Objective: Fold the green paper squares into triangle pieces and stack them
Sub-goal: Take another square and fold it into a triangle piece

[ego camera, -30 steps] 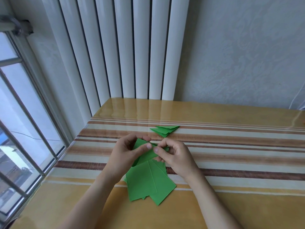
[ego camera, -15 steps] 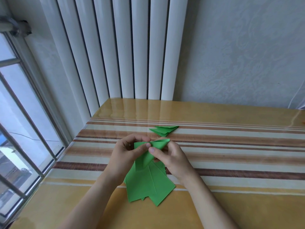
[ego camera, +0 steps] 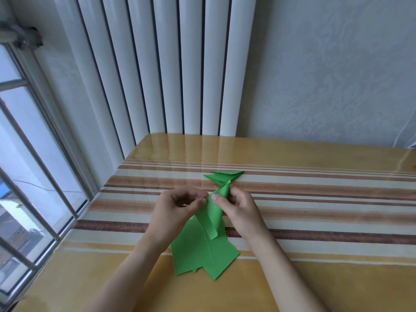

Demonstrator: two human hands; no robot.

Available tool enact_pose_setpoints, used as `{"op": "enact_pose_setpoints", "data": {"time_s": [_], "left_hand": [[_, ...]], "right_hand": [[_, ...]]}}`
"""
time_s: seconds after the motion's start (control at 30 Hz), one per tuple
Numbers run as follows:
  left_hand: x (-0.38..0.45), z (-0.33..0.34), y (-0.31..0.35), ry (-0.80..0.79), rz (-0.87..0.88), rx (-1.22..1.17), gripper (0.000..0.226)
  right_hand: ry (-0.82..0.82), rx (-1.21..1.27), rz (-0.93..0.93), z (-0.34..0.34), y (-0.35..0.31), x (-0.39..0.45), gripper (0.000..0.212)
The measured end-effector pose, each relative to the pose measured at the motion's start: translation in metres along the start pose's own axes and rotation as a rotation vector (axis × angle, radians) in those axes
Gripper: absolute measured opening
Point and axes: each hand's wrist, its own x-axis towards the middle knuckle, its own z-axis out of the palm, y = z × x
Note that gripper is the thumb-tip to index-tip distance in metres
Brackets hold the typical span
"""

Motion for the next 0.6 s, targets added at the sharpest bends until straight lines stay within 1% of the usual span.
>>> {"op": "enact_pose_setpoints", "data": {"time_s": [0.17, 0.4, 0.5, 0.6], "left_hand": [[-0.0012, -0.0005, 0.0003, -0.02, 0.004, 0.036, 0.018], [-0.0024, 0.0016, 0.0034, -0.021, -0.017, -0.013, 0.011], [-0.0026, 0.0007, 0.003, -0.039, -0.076, -0.08, 0.013], [-0.0022, 0.0011, 0.0013, -0.101, -0.149, -0.122, 0.015]], "right_hand": [[0.003, 0.004, -0.003, -0.0006, 0.0008, 0.0001, 0.011], [-0.01, 0.007, -0.009, -0.0006, 0.0014, 0.0007, 0.013], [-0.007, 0.056, -0.003, 0.0002, 0.0008, 0.0006, 0.014], [-0.006, 0.069, 0.0, 0.0002, 0.0006, 0.0002, 0.011]]}}
